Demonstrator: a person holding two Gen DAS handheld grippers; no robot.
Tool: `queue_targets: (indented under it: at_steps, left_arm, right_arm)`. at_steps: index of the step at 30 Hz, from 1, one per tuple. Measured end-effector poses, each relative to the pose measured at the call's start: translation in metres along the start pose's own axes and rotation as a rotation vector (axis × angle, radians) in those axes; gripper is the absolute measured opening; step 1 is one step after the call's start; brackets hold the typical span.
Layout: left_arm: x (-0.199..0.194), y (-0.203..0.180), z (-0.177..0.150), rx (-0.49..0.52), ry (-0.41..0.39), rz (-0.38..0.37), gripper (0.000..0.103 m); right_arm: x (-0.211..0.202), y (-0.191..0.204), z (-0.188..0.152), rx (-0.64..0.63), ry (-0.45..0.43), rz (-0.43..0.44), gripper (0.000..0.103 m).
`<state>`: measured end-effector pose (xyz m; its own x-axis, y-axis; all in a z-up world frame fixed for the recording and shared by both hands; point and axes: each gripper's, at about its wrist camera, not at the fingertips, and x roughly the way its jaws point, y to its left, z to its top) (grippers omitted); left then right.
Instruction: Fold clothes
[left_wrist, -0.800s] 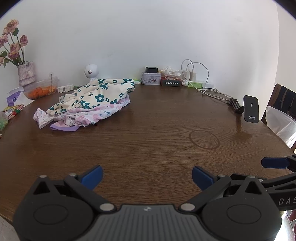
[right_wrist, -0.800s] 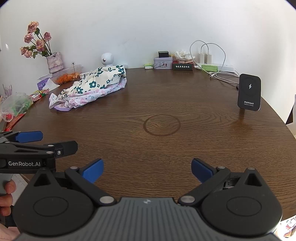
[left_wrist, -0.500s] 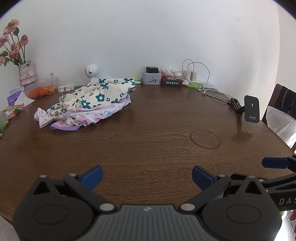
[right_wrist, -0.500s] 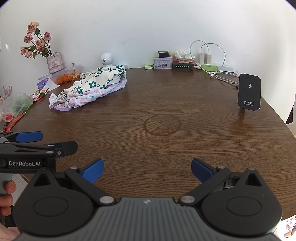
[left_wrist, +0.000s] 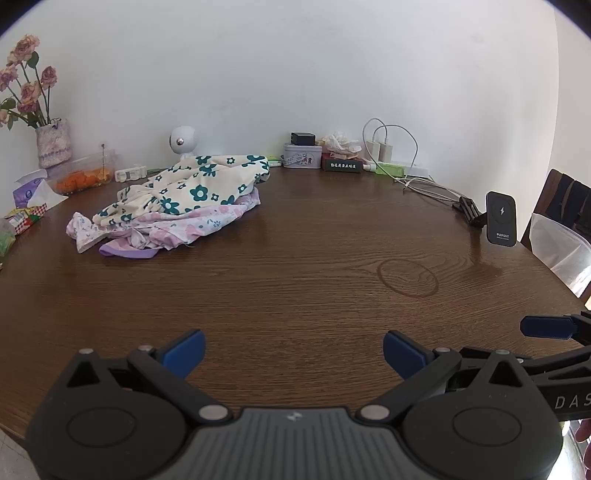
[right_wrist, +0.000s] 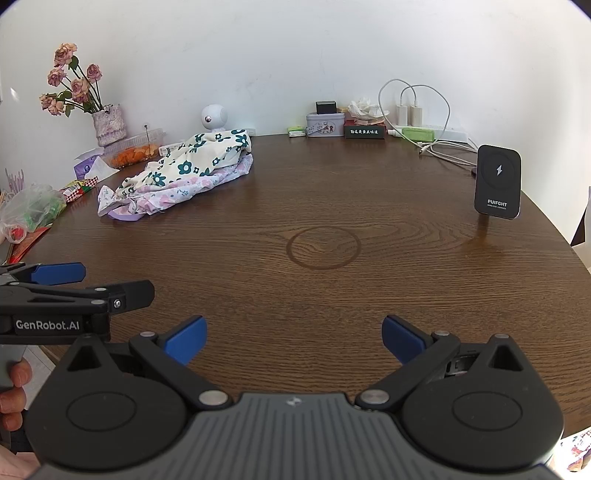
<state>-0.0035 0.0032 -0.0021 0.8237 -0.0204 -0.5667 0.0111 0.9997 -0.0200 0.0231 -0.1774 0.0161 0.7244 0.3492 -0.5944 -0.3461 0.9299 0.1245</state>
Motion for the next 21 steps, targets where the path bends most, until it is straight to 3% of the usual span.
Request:
queue_targets:
  at_steps: [21]
  left_arm:
    - [-0.0021, -0.0008, 0.0015, -0.002, -0.003, 0.005, 0.103]
  right_arm:
    - [0.0002, -0.0006, -0.0007, 0.0, -0.001, 0.003, 0.103]
